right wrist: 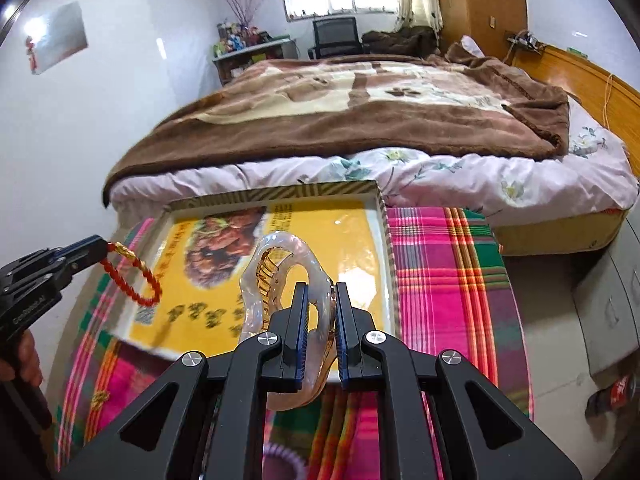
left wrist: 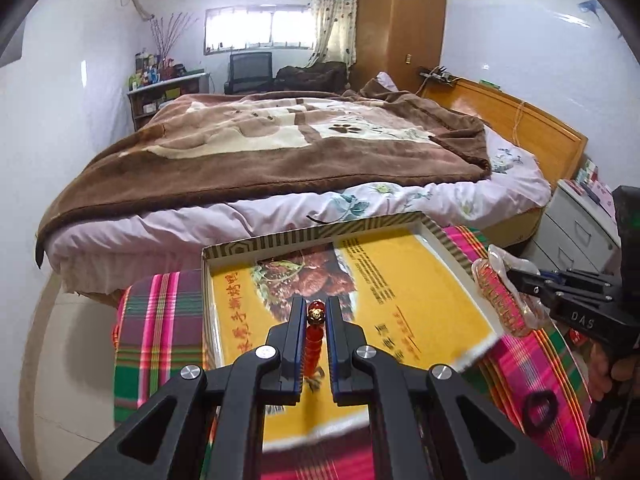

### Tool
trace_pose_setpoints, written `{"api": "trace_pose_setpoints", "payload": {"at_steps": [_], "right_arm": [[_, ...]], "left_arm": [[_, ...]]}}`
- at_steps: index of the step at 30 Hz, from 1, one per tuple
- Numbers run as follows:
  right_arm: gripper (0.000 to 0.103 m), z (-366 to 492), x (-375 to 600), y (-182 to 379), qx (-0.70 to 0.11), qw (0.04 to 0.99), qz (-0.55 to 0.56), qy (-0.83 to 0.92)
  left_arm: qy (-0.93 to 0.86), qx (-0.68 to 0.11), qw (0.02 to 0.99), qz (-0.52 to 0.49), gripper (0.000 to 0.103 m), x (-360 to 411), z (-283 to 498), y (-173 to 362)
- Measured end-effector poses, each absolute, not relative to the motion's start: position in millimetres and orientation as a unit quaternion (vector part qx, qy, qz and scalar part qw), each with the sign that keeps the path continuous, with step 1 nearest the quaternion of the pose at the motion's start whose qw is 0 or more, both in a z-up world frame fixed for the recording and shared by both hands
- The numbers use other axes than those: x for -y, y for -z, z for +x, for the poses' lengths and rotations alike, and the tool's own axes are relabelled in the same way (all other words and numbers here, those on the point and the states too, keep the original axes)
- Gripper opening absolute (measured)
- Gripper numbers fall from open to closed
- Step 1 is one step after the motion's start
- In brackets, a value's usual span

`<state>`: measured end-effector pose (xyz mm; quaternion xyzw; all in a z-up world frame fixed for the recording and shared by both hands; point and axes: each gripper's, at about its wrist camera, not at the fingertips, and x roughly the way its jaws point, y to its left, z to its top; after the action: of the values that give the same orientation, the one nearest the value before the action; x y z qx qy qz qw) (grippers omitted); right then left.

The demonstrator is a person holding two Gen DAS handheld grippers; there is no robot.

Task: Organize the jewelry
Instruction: 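Carry the red bracelet and clear bangle with both tools to the yellow tray, then open the left tool over the tray while the right tool releases the clear bangle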

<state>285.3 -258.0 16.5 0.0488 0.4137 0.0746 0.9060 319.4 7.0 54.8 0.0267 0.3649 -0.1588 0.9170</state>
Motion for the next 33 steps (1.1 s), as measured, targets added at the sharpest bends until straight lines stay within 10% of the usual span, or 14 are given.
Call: {"api": "trace_pose_setpoints", "payload": {"at_steps": [24,29,33], "right_arm": [[0.013,356,264,43,-0.485,0.874,0.016,-0.023],[0.021,354,264,44,-0.483,0.875,0.021,-0.032],[0.033,348,265,36,-0.475,0.879,0.028,-0.038]], "left_arm": [[0.098,-0.441,0.892,0.022,0.011,-20,379,24],[0.100,-0.440,0.892,0.018,0.056,-20,378,22],[0.100,-0.437,0.894,0.014,0.057,-21,372,17]]}}
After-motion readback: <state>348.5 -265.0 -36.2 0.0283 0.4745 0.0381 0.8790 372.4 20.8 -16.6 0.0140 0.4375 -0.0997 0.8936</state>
